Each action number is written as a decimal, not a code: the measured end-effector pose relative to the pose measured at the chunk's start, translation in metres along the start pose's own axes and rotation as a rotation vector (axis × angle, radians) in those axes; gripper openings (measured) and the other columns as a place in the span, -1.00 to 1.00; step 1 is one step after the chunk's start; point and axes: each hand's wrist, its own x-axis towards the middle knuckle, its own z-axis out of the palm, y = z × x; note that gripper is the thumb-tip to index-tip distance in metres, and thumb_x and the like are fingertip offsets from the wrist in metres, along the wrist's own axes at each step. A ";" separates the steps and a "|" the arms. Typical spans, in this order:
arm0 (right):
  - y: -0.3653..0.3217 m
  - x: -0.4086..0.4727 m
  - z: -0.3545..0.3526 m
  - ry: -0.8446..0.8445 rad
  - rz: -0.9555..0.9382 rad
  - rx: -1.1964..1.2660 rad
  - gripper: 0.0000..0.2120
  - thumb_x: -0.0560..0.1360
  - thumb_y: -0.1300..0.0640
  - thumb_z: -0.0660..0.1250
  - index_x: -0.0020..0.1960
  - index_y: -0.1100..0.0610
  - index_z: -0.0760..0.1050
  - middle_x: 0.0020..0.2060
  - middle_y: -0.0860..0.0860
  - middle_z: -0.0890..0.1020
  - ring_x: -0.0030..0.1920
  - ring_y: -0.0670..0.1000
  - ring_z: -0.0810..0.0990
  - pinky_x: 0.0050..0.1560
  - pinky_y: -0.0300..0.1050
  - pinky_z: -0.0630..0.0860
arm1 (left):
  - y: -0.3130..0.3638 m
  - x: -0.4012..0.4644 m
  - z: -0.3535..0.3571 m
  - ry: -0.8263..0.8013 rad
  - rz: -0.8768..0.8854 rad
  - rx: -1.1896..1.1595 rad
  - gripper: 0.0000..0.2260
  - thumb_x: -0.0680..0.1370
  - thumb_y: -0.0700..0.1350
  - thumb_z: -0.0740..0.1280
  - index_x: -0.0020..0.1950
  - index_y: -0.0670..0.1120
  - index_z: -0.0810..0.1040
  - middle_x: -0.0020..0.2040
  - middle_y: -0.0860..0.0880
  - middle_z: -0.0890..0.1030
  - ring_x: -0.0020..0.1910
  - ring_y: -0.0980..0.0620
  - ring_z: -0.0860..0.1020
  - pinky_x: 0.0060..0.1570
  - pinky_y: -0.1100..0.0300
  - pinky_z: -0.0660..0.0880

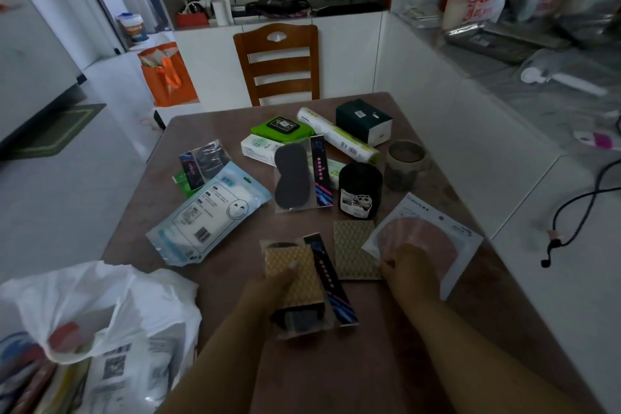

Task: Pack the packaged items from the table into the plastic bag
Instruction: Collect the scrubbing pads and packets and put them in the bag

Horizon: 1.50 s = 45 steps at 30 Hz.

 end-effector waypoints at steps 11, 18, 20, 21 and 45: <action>-0.045 -0.007 0.014 -0.125 -0.318 -0.286 -0.63 0.50 -0.07 0.28 0.22 0.09 0.48 0.24 0.00 0.45 0.22 0.07 0.39 0.16 -0.04 0.35 | -0.024 -0.008 -0.024 0.043 0.023 -0.039 -0.56 0.36 0.02 0.52 0.11 -0.20 0.53 -0.01 -0.21 0.67 -0.09 -0.24 0.66 -0.02 -0.17 0.60; -0.087 -0.034 -0.009 0.075 -0.688 0.011 -0.88 0.41 0.19 0.43 -0.06 0.14 0.67 -0.05 0.06 0.69 -0.02 0.08 0.61 0.05 -0.07 0.50 | -0.028 -0.018 -0.030 -0.003 0.009 -0.211 -0.50 0.50 0.16 0.33 0.22 -0.21 0.51 0.17 -0.28 0.59 0.03 -0.23 0.61 0.08 -0.17 0.55; -0.100 -0.061 0.000 -0.270 -0.760 0.201 -0.78 0.51 0.11 0.33 0.10 0.18 0.62 0.11 0.04 0.64 0.09 -0.06 0.54 0.16 -0.46 0.33 | -0.026 -0.019 -0.029 -0.138 -0.004 -0.352 -0.43 0.51 0.29 0.19 0.17 -0.18 0.58 0.14 -0.30 0.62 0.06 -0.24 0.61 0.08 -0.16 0.54; -0.100 -0.069 0.005 -0.376 -0.755 0.237 -0.73 0.53 0.03 0.29 0.13 0.15 0.60 0.13 -0.01 0.61 0.08 -0.14 0.50 0.09 -0.56 0.28 | -0.026 -0.020 -0.029 -0.200 -0.011 -0.363 -0.42 0.52 0.28 0.18 0.18 -0.19 0.58 0.11 -0.31 0.64 0.06 -0.27 0.62 0.06 -0.18 0.55; -0.020 -0.071 -0.002 0.037 -0.183 0.014 -0.75 0.53 0.04 0.18 -0.13 0.12 0.59 -0.15 0.09 0.66 -0.18 0.11 0.63 -0.14 -0.05 0.57 | -0.014 -0.035 -0.039 -0.384 0.019 -0.492 -0.68 0.52 -0.05 0.30 0.21 -0.20 0.51 -0.08 -0.27 0.71 -0.17 -0.25 0.69 -0.28 -0.04 0.62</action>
